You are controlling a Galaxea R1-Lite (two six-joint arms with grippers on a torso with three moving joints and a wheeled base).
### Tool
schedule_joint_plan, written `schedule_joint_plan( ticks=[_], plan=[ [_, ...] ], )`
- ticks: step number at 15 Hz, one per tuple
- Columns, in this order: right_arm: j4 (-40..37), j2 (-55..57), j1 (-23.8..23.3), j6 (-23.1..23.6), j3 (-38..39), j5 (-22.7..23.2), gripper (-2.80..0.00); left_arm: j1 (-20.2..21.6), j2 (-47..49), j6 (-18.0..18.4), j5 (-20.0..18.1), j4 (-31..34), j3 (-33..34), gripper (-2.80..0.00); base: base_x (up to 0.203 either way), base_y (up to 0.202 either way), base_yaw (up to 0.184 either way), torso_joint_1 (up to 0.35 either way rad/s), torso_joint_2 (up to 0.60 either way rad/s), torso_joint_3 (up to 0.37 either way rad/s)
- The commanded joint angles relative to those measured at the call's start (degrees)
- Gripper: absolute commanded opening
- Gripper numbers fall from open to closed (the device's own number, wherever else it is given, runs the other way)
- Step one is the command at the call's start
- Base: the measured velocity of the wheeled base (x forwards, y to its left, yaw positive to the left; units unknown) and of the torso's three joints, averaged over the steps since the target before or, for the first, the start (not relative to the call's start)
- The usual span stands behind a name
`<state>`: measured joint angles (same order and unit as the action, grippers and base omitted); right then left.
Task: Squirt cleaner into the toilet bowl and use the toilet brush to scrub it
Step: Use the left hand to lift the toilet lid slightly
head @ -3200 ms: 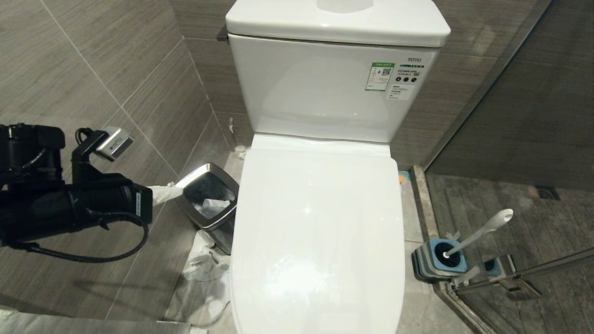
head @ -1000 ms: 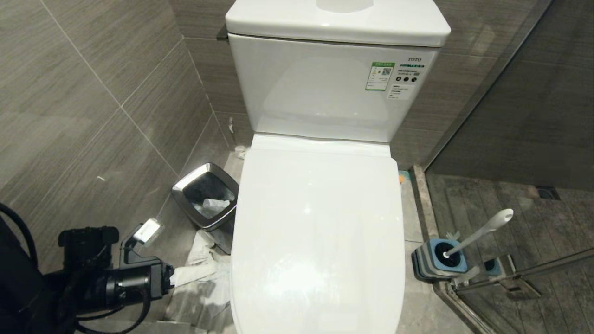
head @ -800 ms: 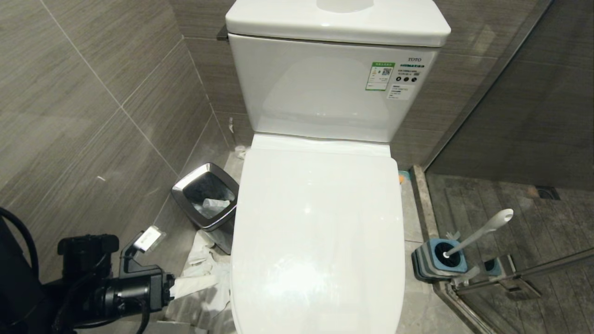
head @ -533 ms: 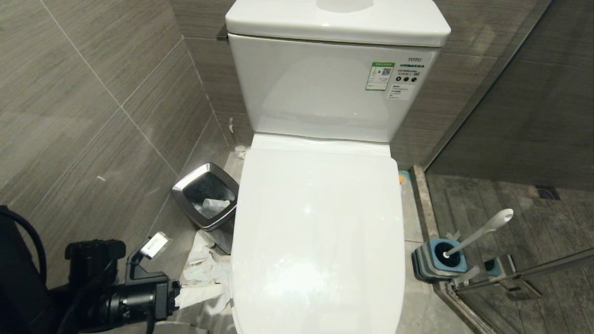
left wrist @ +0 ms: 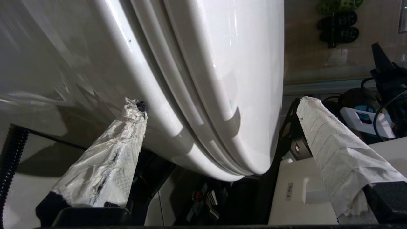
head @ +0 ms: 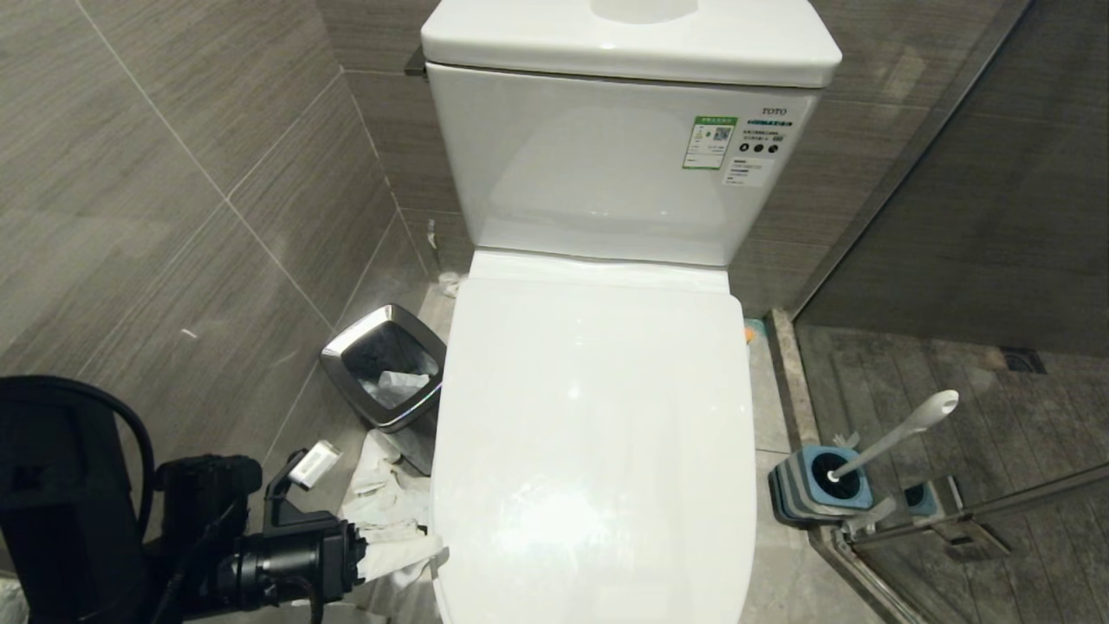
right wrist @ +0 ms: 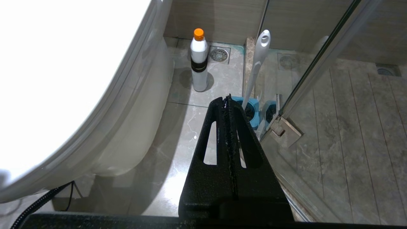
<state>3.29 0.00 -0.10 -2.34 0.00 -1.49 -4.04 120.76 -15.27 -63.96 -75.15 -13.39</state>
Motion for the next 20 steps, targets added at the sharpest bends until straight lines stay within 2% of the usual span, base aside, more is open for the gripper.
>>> schedule_joint_plan(
  ticks=[1, 10, 20],
  plan=[
    [0.0, 0.0, 0.0, 0.0, 1.4, 0.0, -2.8, -0.7, 0.8, -0.1, -0.4, -0.5, 0.8, 0.0, 0.0, 0.0, 0.0, 0.0, 0.0, 0.0],
    [0.0, 0.0, 0.0, 0.0, 1.5, 0.0, -2.8, -1.2, -3.1, -1.9, -0.3, -0.5, 1.4, 0.0, 0.0, 0.0, 0.0, 0.0, 0.0, 0.0],
    [0.0, 0.0, 0.0, 0.0, 1.5, 0.0, -2.8, -2.2, -4.0, -2.1, 0.0, -0.5, 1.9, 0.0, 0.0, 0.0, 0.0, 0.0, 0.0, 0.0]
  ],
)
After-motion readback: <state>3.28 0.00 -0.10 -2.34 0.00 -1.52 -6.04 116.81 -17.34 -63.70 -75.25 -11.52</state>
